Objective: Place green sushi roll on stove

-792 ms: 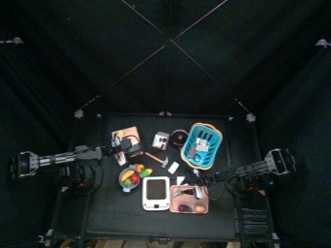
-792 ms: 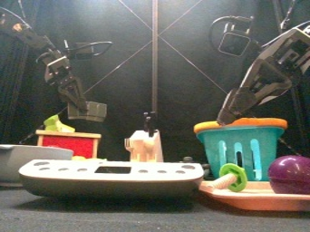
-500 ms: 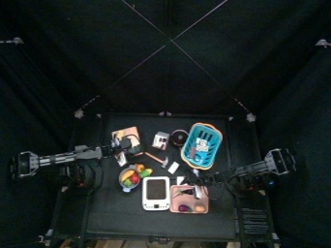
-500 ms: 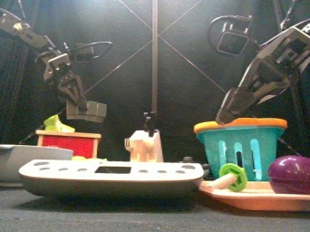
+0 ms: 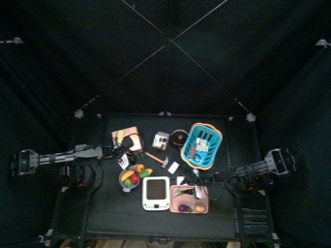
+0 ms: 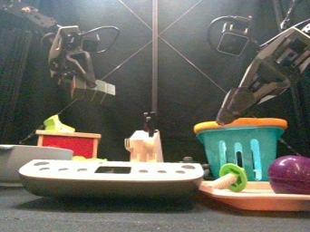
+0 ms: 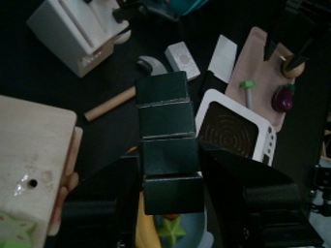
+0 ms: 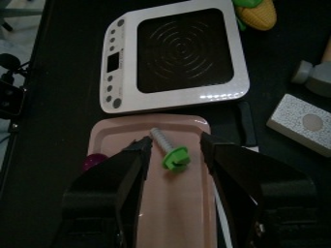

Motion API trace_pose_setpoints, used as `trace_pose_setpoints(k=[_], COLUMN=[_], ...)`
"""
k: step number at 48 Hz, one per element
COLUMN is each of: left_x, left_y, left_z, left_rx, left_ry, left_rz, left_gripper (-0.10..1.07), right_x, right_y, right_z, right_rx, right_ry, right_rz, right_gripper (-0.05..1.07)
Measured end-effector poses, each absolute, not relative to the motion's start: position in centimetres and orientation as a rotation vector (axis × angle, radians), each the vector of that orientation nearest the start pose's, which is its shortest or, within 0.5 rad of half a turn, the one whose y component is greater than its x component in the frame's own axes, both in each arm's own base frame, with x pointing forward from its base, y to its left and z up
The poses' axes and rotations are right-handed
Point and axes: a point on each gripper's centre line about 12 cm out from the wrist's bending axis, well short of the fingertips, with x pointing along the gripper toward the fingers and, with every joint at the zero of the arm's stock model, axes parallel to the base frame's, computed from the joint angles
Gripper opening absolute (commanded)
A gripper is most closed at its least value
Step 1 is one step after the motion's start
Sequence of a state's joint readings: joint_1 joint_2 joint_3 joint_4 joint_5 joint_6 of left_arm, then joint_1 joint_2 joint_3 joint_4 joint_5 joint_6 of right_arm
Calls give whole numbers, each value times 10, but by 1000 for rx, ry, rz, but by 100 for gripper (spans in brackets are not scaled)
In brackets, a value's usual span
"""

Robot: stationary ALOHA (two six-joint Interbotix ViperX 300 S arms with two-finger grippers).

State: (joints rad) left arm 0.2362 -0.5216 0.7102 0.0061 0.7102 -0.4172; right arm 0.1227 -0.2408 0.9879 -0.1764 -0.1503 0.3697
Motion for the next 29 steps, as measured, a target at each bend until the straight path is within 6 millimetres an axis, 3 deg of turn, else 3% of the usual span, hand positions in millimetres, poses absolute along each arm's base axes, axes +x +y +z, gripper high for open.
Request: trace_pose_setpoints(k=[7, 14, 29], left_x=[266, 277, 295], left_y=[61, 33, -33], left_z=[282, 295, 274], left_rx=[-467, -437, -486], left_ry=[910, 854, 724], left_rz=[549, 655, 817], left_gripper=[63, 63, 63], right_x=[301, 301, 302], right_y=[41, 41, 40], right_z=[162, 162, 164], right_rx=[161, 161, 159], right_ry=[611, 611, 607], right_rz=[86, 86, 85], right_gripper=[82, 82, 82])
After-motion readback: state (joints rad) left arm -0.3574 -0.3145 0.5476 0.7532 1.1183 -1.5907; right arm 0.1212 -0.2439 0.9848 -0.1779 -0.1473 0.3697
